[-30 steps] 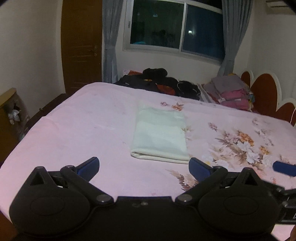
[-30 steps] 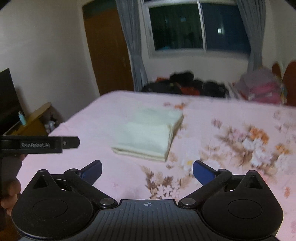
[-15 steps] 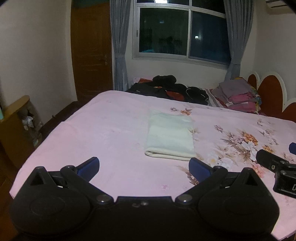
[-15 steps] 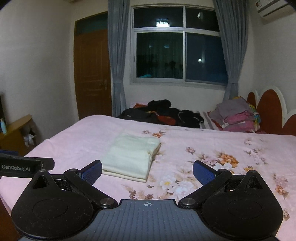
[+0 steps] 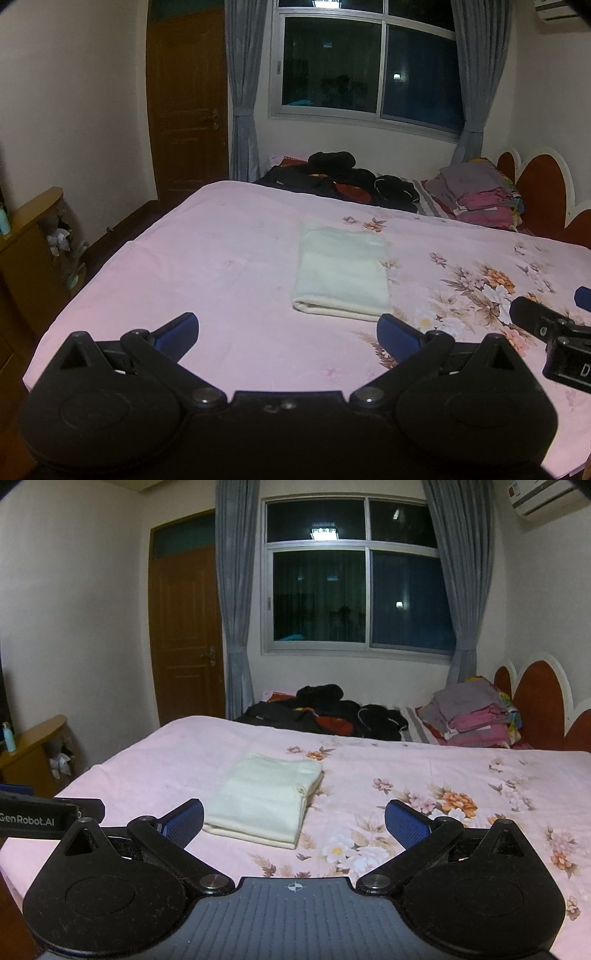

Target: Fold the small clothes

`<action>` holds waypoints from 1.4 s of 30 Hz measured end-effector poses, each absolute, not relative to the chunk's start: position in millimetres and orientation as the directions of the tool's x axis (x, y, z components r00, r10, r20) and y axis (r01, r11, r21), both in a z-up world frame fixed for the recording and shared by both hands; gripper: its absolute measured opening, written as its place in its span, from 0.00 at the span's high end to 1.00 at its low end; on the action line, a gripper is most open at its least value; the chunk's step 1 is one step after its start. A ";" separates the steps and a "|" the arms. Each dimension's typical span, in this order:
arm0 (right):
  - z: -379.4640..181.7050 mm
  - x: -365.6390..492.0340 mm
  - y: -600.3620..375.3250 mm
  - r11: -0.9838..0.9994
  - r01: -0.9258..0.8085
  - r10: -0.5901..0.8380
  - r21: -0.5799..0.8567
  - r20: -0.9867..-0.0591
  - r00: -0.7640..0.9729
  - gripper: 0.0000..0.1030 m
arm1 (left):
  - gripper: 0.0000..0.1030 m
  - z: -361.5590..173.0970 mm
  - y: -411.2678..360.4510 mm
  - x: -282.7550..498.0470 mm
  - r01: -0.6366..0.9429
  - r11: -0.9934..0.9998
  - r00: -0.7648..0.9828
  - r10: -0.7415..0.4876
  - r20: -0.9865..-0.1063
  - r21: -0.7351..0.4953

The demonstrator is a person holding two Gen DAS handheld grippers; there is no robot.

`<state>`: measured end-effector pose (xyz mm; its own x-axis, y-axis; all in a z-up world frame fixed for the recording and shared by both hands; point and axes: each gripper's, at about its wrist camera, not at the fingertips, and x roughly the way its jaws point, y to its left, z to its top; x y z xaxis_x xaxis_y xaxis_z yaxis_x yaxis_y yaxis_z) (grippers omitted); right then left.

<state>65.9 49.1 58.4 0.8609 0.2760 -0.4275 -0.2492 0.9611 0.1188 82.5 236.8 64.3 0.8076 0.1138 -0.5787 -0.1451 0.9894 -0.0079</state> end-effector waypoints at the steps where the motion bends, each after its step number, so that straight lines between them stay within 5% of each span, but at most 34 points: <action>1: 57.7 66.6 49.7 0.961 -0.250 0.277 0.120 -0.430 0.859 0.00 | 0.00 64.4 237.5 82.5 -0.147 0.989 0.807 0.114 -0.579 -0.010; 42: 48.1 75.4 55.4 0.958 -0.255 0.286 0.130 -0.441 0.850 0.00 | 0.00 63.9 245.9 90.4 -0.138 0.990 0.799 0.106 -0.592 -0.008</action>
